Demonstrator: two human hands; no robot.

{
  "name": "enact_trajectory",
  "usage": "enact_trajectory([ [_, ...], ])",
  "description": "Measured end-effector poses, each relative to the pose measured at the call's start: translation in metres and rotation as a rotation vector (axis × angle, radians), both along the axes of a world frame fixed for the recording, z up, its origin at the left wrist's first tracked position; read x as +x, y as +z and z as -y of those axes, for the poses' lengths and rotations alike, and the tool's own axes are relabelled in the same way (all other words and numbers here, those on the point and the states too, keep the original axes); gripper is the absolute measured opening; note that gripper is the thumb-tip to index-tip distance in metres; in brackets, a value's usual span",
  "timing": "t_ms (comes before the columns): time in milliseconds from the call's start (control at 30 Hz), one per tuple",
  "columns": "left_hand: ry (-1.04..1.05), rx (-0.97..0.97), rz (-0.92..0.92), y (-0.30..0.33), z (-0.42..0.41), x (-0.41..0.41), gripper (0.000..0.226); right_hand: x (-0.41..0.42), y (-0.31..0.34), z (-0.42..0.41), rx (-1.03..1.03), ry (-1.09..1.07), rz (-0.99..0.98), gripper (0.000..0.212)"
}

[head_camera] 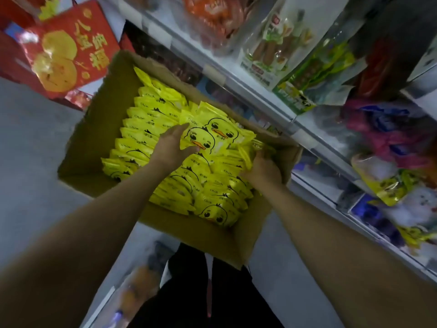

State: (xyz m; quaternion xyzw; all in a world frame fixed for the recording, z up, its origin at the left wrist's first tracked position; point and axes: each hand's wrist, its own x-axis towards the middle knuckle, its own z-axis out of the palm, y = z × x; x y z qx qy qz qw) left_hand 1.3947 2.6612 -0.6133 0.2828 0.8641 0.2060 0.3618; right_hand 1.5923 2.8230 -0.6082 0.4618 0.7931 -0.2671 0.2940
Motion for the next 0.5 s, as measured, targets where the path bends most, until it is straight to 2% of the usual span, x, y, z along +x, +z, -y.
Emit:
enact_trajectory([
  [67, 0.047, -0.013, 0.009, -0.013, -0.006, -0.004, 0.091, 0.001, -0.004, -0.003, 0.049, 0.01, -0.018, 0.054],
  [133, 0.11, -0.009, 0.049, -0.02, -0.014, -0.008, 0.098, 0.002, -0.004, -0.007, 0.024, -0.103, -0.092, 0.035],
  [200, 0.162, -0.014, 0.092, -0.027, -0.022, -0.012, 0.102, 0.003, 0.002, -0.011, -0.166, -0.292, -0.182, 0.033],
  [267, 0.177, -0.017, 0.094, -0.033, -0.029, -0.015, 0.105, 0.006, 0.007, -0.01, -0.432, -0.48, -0.256, 0.037],
  [333, 0.191, -0.033, 0.078, -0.036, -0.031, -0.017, 0.107, 0.01, 0.006, -0.009, -0.614, -0.606, -0.293, 0.041],
  [400, 0.207, -0.05, 0.05, -0.037, -0.031, -0.017, 0.109, 0.01, 0.004, -0.008, -0.703, -0.681, -0.292, 0.039],
  [500, 0.252, -0.042, 0.016, -0.035, -0.027, -0.013, 0.098, 0.006, -0.001, -0.009, -0.739, -0.729, -0.305, 0.029],
])
